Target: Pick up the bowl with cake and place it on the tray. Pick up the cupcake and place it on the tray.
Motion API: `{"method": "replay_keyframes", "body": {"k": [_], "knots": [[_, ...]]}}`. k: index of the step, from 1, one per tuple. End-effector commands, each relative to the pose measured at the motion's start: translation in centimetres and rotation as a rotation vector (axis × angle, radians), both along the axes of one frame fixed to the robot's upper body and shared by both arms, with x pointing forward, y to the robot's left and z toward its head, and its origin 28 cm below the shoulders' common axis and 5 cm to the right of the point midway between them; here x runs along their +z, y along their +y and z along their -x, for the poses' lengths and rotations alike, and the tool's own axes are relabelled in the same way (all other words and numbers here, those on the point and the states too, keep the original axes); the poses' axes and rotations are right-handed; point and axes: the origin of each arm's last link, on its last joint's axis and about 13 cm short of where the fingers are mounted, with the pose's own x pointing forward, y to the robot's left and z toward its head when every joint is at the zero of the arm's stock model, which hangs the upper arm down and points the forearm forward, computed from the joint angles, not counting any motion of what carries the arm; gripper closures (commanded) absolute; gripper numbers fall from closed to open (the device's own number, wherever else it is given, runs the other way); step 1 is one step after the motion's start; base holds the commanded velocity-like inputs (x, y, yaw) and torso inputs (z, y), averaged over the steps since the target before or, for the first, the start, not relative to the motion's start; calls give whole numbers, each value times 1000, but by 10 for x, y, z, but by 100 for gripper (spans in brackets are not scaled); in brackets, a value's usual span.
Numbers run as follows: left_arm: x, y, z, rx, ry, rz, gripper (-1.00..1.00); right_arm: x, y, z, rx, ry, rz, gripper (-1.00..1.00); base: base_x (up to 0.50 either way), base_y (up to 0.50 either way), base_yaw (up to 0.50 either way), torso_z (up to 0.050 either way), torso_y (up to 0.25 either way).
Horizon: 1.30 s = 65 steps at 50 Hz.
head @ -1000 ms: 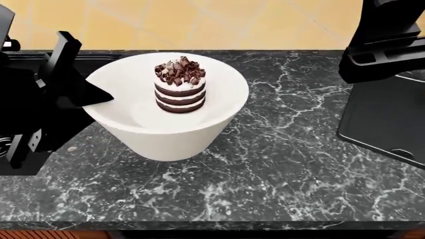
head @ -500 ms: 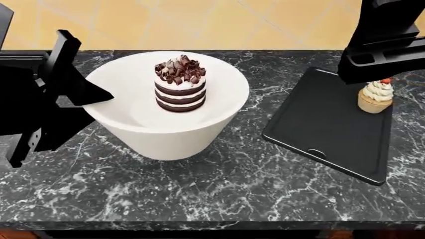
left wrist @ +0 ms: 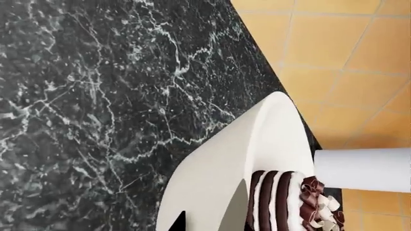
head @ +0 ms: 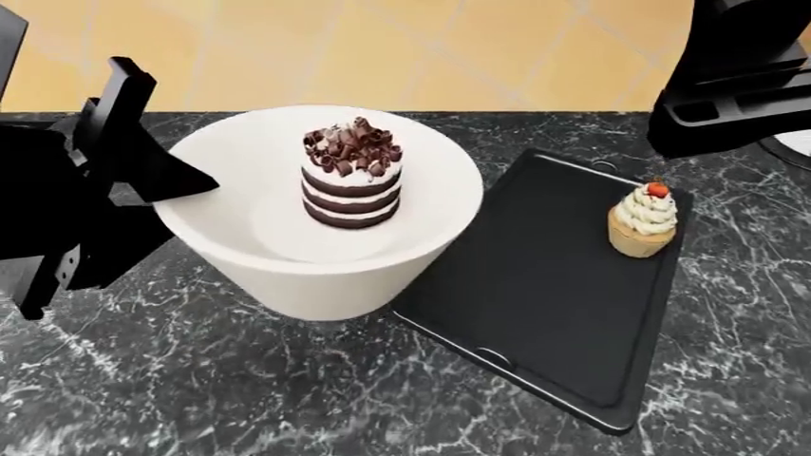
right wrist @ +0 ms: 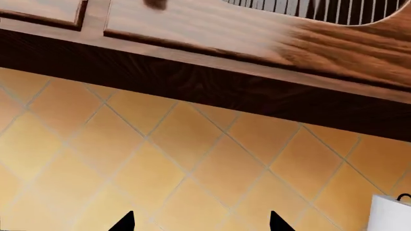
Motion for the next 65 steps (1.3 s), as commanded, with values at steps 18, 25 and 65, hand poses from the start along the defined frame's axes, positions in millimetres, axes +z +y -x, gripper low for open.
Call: {"method": "replay_keyframes", "body": {"k": [18,25,65], "knots": [[9,4,2,27,-60,35,100,-1,-1,-2,-6,1,-4,-100,105,-44,0,1,2],[7,2,2,18,-61,30,100,0,-1,-2,-6,-1,-6,-100,0,0,0,0,1],[-1,-68,-15,-217,-56,102,100,8,-10,2,-36,-25,-37,-100,0,0,0,1,2]]}}
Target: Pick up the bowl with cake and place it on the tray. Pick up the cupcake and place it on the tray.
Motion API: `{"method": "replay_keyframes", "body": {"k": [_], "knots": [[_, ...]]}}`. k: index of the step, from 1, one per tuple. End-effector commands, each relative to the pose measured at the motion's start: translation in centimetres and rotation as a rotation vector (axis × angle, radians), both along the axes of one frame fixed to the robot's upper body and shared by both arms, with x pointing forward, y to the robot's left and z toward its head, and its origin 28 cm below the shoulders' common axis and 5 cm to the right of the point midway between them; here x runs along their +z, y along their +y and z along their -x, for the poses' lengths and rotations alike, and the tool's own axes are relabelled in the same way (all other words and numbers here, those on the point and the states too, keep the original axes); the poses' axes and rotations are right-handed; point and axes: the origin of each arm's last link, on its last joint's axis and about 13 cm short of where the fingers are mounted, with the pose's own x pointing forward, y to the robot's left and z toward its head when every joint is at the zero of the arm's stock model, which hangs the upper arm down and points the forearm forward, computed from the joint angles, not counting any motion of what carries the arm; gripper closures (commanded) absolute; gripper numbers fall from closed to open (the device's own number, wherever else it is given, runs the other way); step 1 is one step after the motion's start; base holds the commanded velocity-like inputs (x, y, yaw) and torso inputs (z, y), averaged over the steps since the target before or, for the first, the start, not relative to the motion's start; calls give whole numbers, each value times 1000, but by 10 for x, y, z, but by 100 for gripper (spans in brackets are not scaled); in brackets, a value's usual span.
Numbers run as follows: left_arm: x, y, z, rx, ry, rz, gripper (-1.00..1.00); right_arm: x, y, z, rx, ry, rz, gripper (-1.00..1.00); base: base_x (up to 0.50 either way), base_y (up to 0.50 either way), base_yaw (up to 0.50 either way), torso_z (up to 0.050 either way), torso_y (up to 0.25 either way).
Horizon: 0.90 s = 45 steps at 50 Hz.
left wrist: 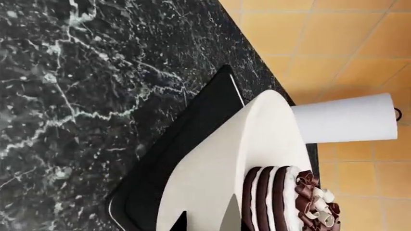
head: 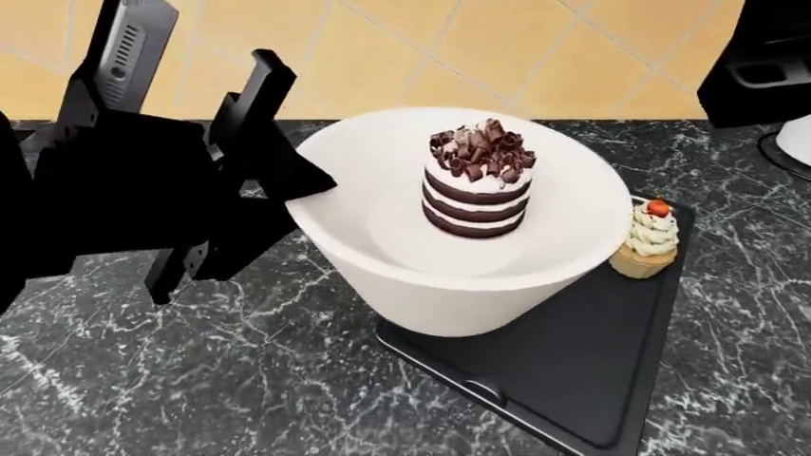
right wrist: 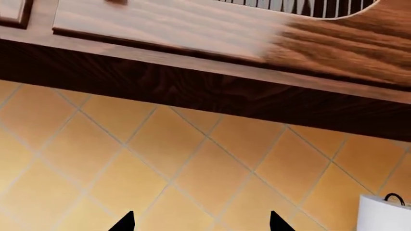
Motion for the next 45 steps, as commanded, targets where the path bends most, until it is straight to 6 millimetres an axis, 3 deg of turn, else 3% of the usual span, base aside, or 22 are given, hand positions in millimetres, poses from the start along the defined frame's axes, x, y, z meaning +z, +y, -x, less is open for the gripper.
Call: {"method": "replay_keyframes", "body": {"k": [1,23,33,45], "knots": [[-2,-13,-7,-29,-32,59,100,1,-1,1,-4,-5,-3,-100,0,0,0,0,0],[-9,-16,-20,-41,-57,114,100,0,0,0,-1,-2,1,-100,0,0,0,0,1],[-31,-12,-33,-51,-122,232,100,-1,0,-1,1,5,2,-100,0,0,0,1,1],[-46,-13,-32,-95,-165,286,100,-1,0,-1,3,7,1,-100,0,0,0,0,2]]}}
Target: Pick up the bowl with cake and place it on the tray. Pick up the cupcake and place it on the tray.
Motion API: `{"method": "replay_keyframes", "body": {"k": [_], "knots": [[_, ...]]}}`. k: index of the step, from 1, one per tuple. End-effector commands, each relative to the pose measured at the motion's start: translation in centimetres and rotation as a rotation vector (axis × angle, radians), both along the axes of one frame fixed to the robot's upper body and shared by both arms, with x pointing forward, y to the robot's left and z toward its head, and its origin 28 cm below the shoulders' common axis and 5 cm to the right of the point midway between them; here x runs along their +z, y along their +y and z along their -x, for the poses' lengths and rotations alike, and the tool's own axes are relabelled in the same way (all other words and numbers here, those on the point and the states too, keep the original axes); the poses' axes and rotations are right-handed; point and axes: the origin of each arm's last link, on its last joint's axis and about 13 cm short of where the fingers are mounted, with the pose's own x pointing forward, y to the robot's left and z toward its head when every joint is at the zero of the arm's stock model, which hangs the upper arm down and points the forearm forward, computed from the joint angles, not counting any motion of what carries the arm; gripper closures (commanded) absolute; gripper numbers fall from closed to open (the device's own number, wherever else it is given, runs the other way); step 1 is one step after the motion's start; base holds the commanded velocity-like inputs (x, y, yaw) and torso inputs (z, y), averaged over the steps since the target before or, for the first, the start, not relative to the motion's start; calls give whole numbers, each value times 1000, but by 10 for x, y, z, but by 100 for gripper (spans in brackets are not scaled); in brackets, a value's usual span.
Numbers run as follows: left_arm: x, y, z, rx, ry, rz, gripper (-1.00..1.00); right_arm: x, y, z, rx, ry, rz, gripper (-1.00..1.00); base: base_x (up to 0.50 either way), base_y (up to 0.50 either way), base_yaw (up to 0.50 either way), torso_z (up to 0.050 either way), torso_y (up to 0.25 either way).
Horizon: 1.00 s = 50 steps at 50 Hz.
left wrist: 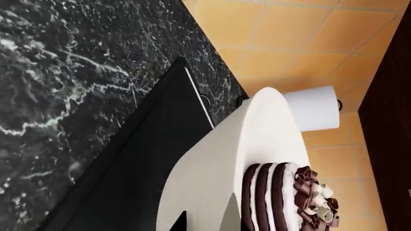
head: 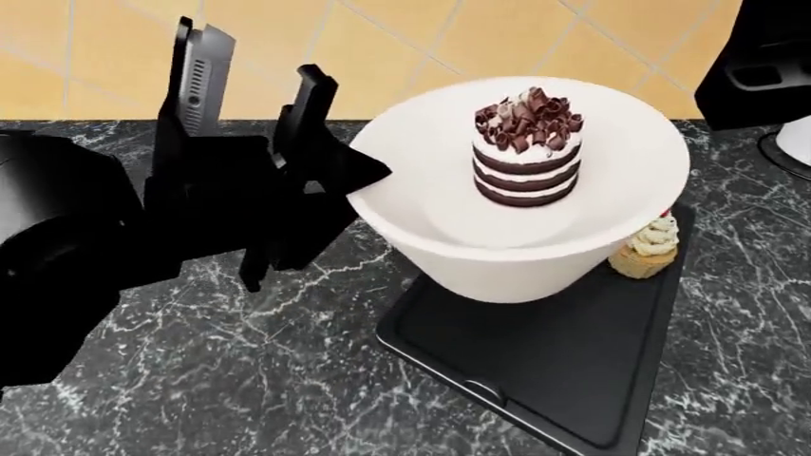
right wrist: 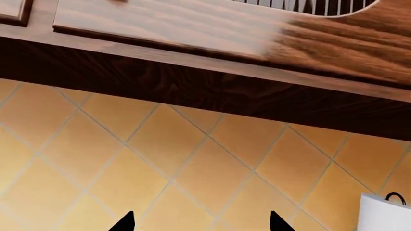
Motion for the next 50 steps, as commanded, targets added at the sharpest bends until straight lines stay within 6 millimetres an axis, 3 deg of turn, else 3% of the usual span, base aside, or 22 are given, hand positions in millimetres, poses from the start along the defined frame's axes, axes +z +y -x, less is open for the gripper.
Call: {"method": "replay_keyframes", "body": {"k": [1,17,50], "knots": [[-9,1,-3,-14,-87,100,100,-1,0,0,1,3,-1,-100,0,0,0,0,0],[-40,-6,-8,-28,-72,59,100,-1,0,0,2,3,1,-100,0,0,0,1,1],[-60,-13,-24,0,-23,37,100,-1,1,0,4,2,1,-100,0,0,0,1,1]]}}
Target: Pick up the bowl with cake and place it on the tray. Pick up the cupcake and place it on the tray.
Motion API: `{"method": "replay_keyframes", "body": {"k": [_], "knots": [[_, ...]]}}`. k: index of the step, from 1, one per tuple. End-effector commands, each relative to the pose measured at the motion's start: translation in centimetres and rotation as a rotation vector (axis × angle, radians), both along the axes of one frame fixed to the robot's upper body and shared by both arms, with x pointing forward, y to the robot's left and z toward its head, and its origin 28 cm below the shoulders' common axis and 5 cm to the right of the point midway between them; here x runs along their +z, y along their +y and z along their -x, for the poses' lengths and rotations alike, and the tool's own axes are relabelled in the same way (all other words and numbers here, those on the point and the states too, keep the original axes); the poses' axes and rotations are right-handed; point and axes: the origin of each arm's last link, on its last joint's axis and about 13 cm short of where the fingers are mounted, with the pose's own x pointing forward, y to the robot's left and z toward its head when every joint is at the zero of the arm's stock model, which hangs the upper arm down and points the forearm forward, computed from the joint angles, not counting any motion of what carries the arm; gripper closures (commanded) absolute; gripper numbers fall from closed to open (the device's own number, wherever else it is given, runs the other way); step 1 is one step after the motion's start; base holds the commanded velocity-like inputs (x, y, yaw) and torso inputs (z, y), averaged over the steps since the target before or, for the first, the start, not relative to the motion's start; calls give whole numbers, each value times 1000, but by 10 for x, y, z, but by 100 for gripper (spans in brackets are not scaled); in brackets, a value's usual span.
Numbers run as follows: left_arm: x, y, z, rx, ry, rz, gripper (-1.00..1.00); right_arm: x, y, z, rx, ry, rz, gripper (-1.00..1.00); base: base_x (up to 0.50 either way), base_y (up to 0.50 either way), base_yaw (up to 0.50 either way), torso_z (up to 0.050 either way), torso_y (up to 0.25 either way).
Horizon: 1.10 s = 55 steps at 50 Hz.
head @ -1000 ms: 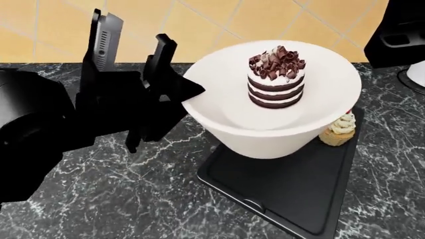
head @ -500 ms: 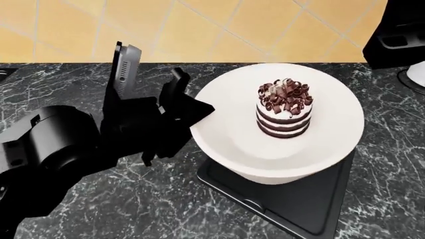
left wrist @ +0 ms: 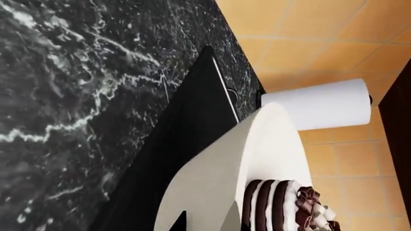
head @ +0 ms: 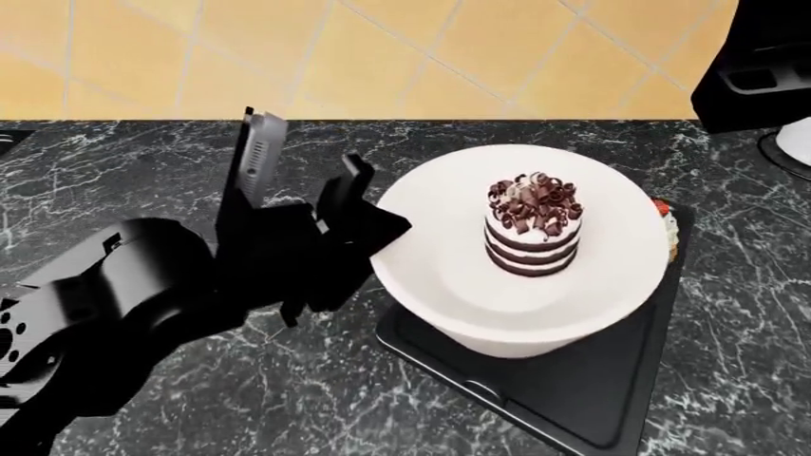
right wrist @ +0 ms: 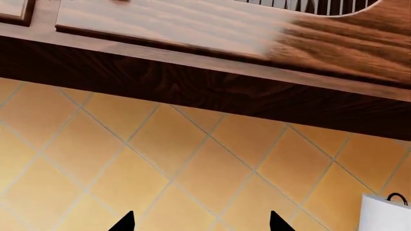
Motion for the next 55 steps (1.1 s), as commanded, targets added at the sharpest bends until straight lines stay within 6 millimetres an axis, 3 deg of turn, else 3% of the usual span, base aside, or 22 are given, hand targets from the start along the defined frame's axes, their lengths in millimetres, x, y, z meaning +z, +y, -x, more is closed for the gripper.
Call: {"method": "replay_keyframes", "body": {"k": [1,28,55], "knots": [[3,1,-6,20,-32,48,100,0,0,0,1,1,-1,-100,0,0,0,0,0],[-13,-8,-19,16,-19,53,100,0,1,-1,6,2,1,-100,0,0,0,0,1],[-21,-11,-19,12,-28,35,100,0,1,0,9,1,0,-100,0,0,0,0,0]]}}
